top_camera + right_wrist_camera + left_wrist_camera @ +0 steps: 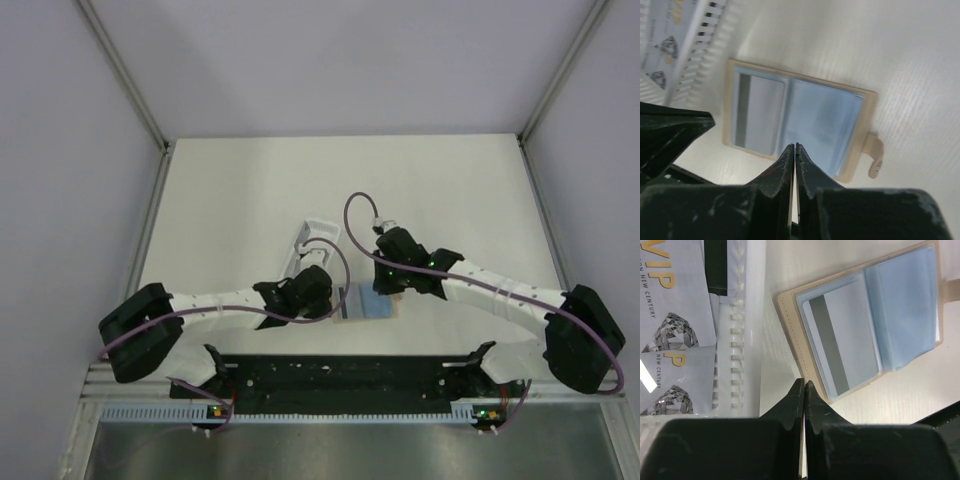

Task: Put the credit cards into the card holder
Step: Insert the credit card into the card holder.

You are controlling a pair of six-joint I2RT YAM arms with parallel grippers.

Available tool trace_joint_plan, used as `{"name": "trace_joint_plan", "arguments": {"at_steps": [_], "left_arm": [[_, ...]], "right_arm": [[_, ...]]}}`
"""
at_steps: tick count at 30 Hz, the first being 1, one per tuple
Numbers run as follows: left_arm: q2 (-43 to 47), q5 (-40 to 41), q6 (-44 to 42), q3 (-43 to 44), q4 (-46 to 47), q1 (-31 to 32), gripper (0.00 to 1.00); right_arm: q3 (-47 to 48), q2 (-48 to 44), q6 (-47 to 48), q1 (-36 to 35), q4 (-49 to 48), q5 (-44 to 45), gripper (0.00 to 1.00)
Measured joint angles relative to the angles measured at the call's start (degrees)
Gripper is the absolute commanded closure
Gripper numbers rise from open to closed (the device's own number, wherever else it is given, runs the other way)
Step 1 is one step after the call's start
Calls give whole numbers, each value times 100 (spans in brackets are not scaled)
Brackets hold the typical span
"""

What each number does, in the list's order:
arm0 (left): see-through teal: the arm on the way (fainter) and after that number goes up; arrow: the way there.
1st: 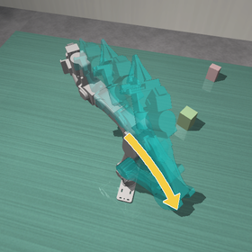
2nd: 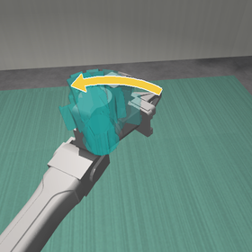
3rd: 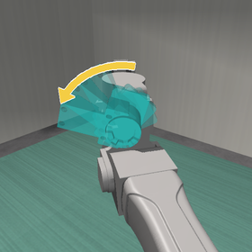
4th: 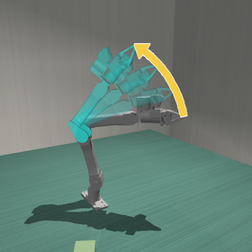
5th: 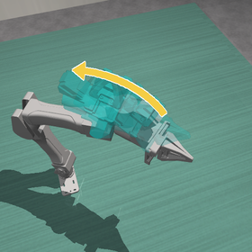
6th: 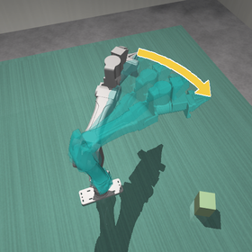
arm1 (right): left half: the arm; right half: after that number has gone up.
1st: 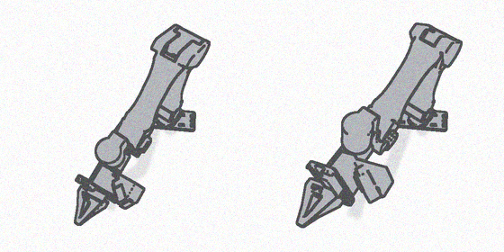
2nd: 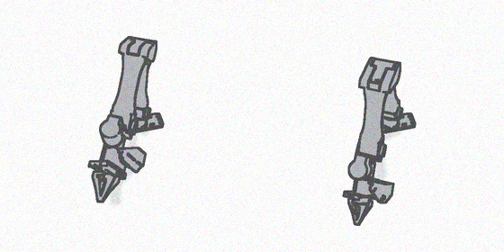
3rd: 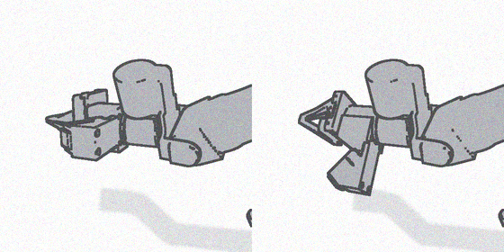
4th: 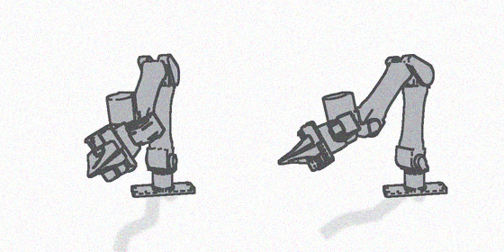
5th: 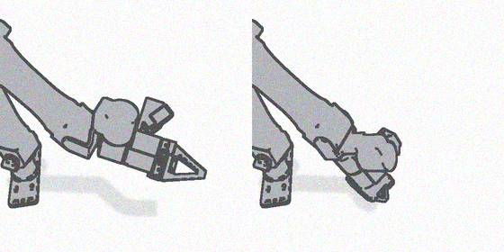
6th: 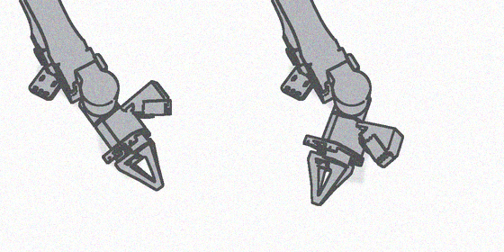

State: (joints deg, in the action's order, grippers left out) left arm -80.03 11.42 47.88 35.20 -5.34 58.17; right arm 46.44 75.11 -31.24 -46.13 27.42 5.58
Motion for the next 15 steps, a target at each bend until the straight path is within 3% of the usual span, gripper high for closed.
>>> {"name": "trace_joint_plan", "arguments": {"at_steps": [6, 11, 13, 15], "left_arm": [[498, 39, -48, 39, -203, 0, 100], [1045, 280, -149, 164, -422, 0, 100], [1296, 503, -151, 212, -566, -24, 99], [1547, 739, -142, 219, -730, -87, 95]], "right_arm": [[-214, 98, -101, 0, -688, -667, 97], [-219, 601, -245, 0, -446, -170, 95], [-219, 610, -286, 2, -179, 188, 89], [-216, 540, -275, 0, -94, 343, 73]]}}
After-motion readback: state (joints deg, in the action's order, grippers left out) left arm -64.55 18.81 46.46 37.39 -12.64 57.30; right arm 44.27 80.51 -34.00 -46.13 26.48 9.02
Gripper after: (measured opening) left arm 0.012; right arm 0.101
